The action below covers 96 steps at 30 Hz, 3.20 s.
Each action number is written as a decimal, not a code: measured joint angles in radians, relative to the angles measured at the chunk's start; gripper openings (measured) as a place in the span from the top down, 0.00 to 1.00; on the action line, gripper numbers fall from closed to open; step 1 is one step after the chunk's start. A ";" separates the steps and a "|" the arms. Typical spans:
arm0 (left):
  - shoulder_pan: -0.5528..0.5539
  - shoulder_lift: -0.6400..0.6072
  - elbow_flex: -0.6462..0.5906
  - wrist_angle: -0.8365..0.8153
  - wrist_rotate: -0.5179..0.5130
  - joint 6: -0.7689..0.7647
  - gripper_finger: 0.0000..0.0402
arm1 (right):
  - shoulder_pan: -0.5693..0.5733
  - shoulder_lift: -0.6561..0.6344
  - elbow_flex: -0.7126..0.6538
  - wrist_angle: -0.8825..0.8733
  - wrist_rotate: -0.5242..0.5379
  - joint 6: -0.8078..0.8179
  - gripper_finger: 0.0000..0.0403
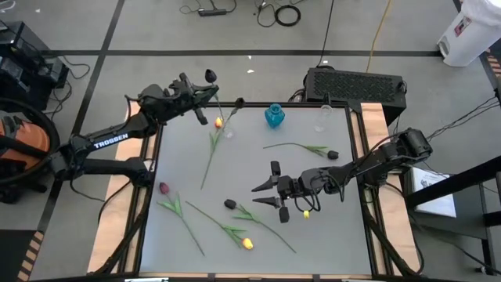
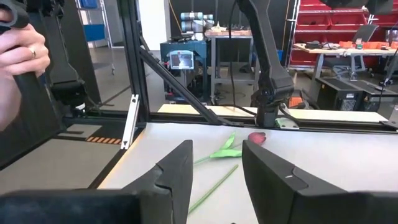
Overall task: Sort flowers into vase by color
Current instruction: Put the black flower into the left transparent flower vase
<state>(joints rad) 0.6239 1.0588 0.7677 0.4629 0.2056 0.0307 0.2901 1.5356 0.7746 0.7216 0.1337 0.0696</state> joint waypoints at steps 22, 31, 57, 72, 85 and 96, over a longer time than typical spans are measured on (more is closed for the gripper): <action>0.000 0.000 0.000 -0.128 -0.007 -0.044 0.65 | 0.000 0.000 0.000 0.008 -0.001 0.016 0.68; 0.000 -0.011 0.000 -0.233 -0.008 -0.013 0.65 | 0.000 0.000 0.000 0.008 0.000 0.016 0.68; -0.001 -0.083 0.000 -0.582 -0.011 0.035 0.65 | 0.000 0.000 0.000 0.007 0.000 0.016 0.68; 0.000 -0.274 0.000 -0.893 -0.087 0.028 0.65 | 0.000 0.000 0.000 0.007 0.000 0.010 0.68; -0.024 -0.323 -0.001 -1.279 -0.090 -0.029 0.65 | 0.017 0.000 0.000 -0.062 -0.005 0.046 0.68; -0.204 -0.327 -0.001 -1.274 -0.075 -0.118 0.65 | 0.060 0.000 0.000 -0.255 -0.002 0.249 0.68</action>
<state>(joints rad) 0.4199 0.7322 0.7670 -0.8106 0.1303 -0.0878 0.3505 1.5355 0.7746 0.4662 0.1319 0.3190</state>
